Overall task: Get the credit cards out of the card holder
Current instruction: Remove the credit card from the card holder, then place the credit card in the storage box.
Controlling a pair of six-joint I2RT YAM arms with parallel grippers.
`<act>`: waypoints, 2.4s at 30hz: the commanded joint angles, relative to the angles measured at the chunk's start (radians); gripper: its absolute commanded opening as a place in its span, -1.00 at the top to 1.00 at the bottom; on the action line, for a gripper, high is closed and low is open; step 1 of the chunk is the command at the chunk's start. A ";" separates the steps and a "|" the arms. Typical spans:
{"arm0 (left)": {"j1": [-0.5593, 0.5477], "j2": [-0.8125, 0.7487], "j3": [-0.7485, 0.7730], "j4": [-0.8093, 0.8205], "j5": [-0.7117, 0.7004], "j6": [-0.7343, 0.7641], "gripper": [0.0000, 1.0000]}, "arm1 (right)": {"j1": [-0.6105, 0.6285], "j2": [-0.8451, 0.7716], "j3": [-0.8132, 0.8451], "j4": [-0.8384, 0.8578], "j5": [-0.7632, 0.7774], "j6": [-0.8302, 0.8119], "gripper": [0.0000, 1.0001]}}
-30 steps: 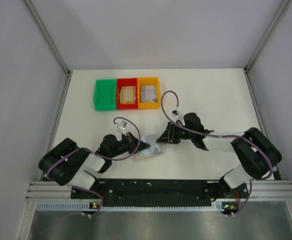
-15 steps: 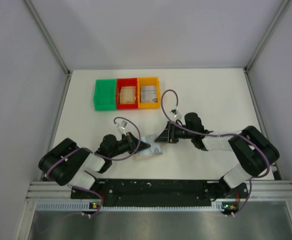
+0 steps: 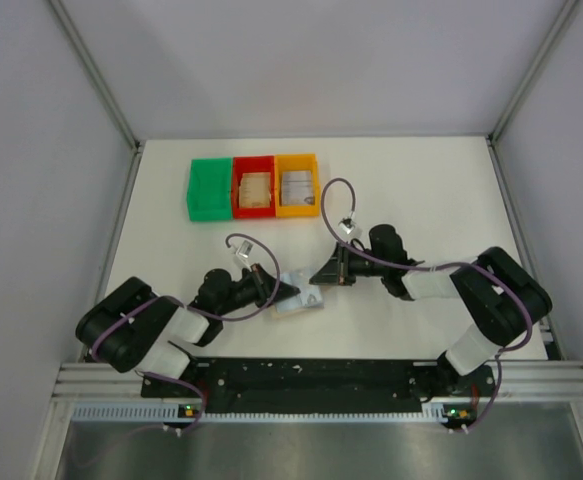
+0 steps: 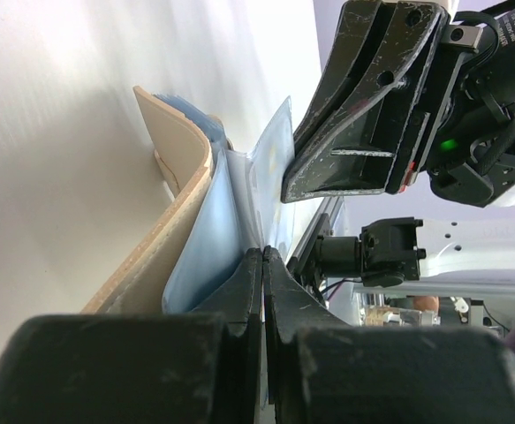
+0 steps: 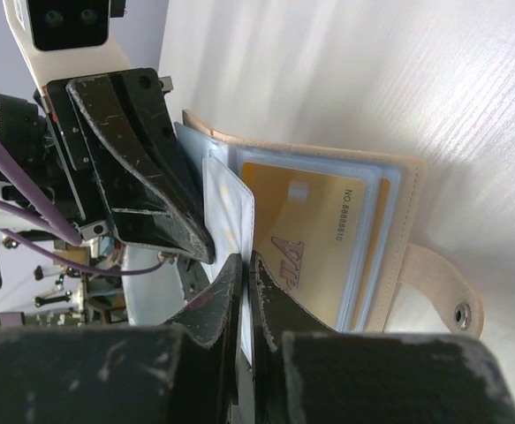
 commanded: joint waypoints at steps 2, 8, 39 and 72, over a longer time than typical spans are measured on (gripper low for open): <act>0.004 -0.038 -0.019 0.134 0.019 0.004 1.00 | -0.028 -0.001 -0.023 0.023 0.012 -0.043 1.00; 0.019 -0.045 -0.041 0.155 0.025 0.006 1.00 | -0.055 -0.001 -0.041 0.035 -0.001 -0.047 1.00; 0.113 -0.417 -0.079 -0.290 -0.024 0.139 1.00 | -0.026 -0.056 0.097 -0.435 0.235 -0.256 0.36; 0.111 -0.551 -0.006 -0.169 -0.018 -0.083 1.00 | 0.106 -0.210 0.171 -0.074 0.107 0.037 0.08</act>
